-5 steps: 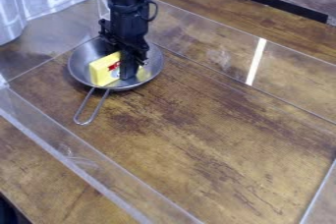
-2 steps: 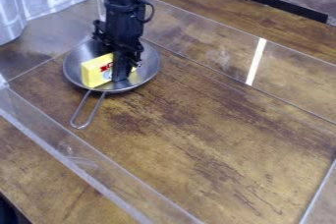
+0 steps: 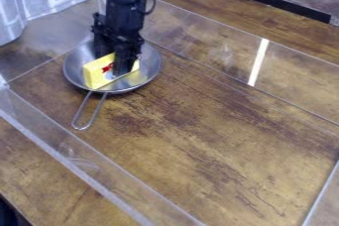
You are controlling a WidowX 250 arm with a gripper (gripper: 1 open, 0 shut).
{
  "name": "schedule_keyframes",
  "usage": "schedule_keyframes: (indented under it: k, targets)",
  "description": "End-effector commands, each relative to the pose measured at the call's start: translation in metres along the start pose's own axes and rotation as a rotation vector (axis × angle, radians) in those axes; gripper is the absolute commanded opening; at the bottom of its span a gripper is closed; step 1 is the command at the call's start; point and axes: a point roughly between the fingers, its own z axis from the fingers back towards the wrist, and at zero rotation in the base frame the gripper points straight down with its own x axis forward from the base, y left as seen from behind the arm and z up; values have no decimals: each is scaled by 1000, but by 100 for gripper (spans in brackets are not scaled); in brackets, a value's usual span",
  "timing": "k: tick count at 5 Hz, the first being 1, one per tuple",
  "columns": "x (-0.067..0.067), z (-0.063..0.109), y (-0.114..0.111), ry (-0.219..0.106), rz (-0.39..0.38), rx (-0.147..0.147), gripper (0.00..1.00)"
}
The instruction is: Remove the yellow object from inside the silver pan and put it on the table
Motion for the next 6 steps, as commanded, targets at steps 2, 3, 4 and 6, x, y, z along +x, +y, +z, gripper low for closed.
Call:
schedule_keyframes:
  k: [2,3,4,6]
  targets:
    - [-2,39,21,-92,51,46,0]
    - [-2,40,22,-92,56,45,100]
    - [-3,41,24,-92,62,44,0]
    - [-4,42,26,-93,73,43,100]
